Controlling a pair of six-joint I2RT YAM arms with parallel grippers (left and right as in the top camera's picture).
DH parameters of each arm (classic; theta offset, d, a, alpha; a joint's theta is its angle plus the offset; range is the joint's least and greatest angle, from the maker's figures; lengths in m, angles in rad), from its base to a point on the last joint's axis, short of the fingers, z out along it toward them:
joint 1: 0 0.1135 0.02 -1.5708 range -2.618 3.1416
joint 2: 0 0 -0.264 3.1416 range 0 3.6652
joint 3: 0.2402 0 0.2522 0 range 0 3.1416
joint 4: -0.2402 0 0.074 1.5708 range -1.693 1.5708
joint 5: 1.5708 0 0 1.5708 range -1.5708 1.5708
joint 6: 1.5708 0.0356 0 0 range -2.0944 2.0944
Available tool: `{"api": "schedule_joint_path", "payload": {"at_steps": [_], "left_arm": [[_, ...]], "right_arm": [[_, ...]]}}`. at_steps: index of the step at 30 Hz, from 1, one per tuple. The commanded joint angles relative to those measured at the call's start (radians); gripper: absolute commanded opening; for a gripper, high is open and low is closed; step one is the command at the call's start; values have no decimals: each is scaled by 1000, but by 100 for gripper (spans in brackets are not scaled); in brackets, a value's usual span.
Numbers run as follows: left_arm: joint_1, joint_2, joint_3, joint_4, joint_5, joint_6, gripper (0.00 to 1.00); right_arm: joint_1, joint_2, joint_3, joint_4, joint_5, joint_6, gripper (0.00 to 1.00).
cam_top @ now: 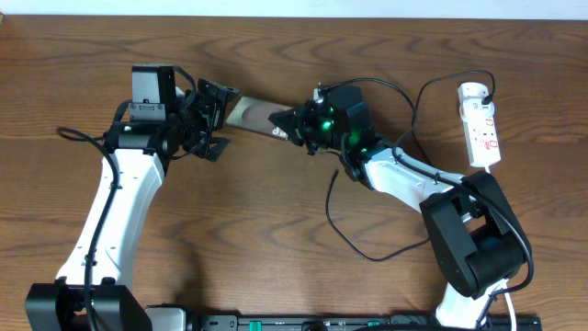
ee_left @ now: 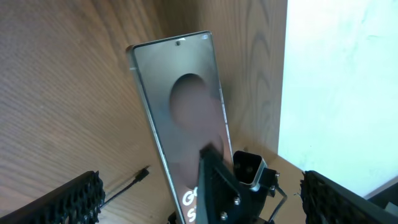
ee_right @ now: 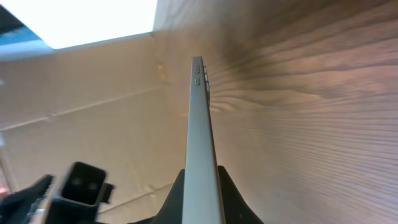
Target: Plug charger to phone and switch on socket
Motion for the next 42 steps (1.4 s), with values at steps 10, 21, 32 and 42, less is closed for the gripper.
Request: {"api": "schedule_joint_path", "payload": {"at_steps": [10,21,32,42], "left_arm": [[0,8,27,108,14,21,95],[0,8,27,245,13,21,95],[0,8,27,291,-17,22,94],[0,8,27,372,-19,40,93]], "right_arm": [[-6,-5,12,205,-7,343,1],[-1,-5,12,412,-6,486,1],[34,-5,12,473,0,512,1],[47,-5,12,533,23,543,1]]}}
